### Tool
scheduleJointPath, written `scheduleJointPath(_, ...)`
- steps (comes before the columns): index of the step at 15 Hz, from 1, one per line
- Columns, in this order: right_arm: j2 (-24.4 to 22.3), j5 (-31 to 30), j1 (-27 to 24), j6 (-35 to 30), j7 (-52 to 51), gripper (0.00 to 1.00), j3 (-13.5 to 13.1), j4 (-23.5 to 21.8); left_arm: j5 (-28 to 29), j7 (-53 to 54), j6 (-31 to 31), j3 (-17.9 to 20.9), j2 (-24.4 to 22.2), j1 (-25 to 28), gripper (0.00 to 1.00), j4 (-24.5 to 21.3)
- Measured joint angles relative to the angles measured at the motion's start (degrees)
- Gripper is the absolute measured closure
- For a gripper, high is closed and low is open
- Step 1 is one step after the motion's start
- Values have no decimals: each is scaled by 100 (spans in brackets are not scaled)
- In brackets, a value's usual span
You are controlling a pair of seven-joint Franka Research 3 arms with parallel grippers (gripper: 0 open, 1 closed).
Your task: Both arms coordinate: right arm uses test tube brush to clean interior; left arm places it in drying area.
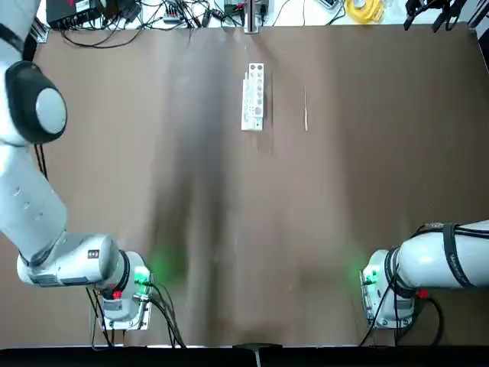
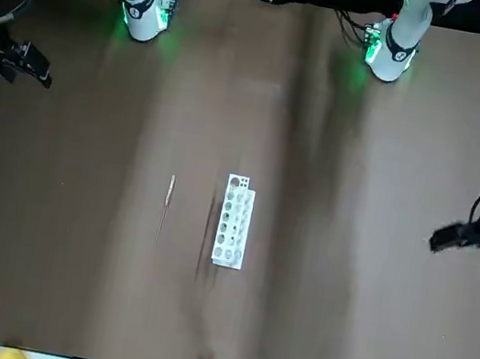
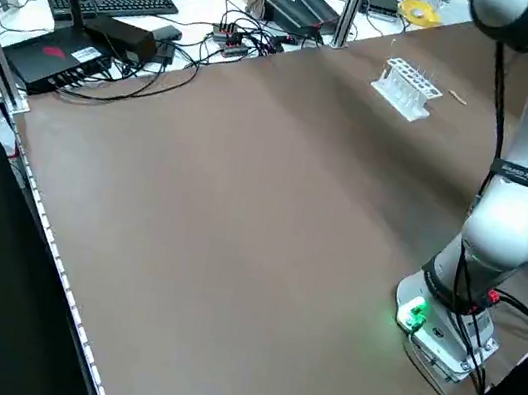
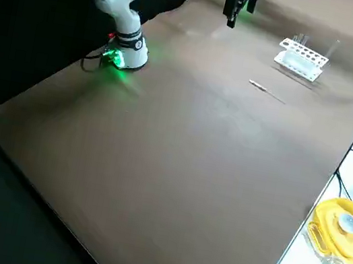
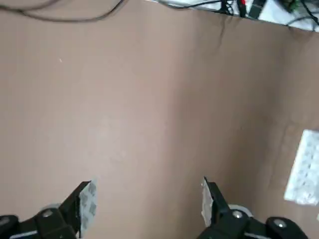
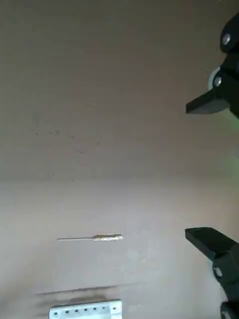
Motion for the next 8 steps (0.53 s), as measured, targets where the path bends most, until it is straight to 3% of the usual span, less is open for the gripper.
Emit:
scheduleJointPath(3,0,0,0,1,0,0,0,0,47,325,-75,-2,-597,-7,1,-469)
scheduleJointPath(8,-1,0,0,30,0,0,0,6,204,218,-280,-41,-781,-32,1,-683)
